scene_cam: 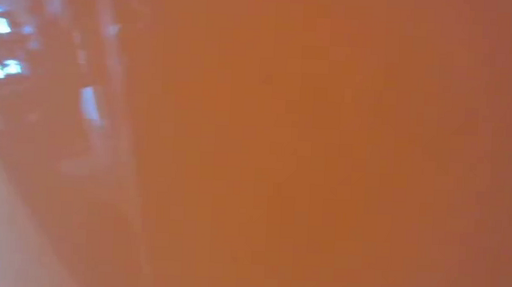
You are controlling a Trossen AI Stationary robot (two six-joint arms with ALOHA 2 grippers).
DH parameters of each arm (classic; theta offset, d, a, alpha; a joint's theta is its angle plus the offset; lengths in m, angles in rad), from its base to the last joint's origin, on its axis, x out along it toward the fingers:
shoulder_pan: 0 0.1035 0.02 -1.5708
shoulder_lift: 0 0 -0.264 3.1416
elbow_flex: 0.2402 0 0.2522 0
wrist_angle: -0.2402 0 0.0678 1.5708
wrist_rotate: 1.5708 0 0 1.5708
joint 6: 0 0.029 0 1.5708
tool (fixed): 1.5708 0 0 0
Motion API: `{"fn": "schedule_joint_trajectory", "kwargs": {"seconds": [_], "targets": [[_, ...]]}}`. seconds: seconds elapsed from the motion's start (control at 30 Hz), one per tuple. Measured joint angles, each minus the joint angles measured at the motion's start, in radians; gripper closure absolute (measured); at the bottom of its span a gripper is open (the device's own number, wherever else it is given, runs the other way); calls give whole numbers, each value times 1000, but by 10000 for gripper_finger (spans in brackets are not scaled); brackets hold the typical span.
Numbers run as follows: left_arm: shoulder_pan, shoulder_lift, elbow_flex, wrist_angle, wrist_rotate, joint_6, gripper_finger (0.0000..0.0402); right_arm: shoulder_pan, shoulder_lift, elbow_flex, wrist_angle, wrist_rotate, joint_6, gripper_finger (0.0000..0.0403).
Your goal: Pick & Place Mini bowls
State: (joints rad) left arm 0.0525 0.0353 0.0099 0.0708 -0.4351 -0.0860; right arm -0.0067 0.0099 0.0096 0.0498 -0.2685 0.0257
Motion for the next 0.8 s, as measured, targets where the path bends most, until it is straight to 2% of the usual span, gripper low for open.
{"fn": "schedule_joint_trajectory", "kwargs": {"seconds": [0.23, 0.53, 0.8], "targets": [[0, 0, 0, 0, 0, 0, 402, 0, 0, 0, 0, 0, -4, 394], [0, 0, 0, 0, 0, 0, 402, 0, 0, 0, 2, 6, -103, 394], [0, 0, 0, 0, 0, 0, 402, 0, 0, 0, 73, 6, -2, 394]]}}
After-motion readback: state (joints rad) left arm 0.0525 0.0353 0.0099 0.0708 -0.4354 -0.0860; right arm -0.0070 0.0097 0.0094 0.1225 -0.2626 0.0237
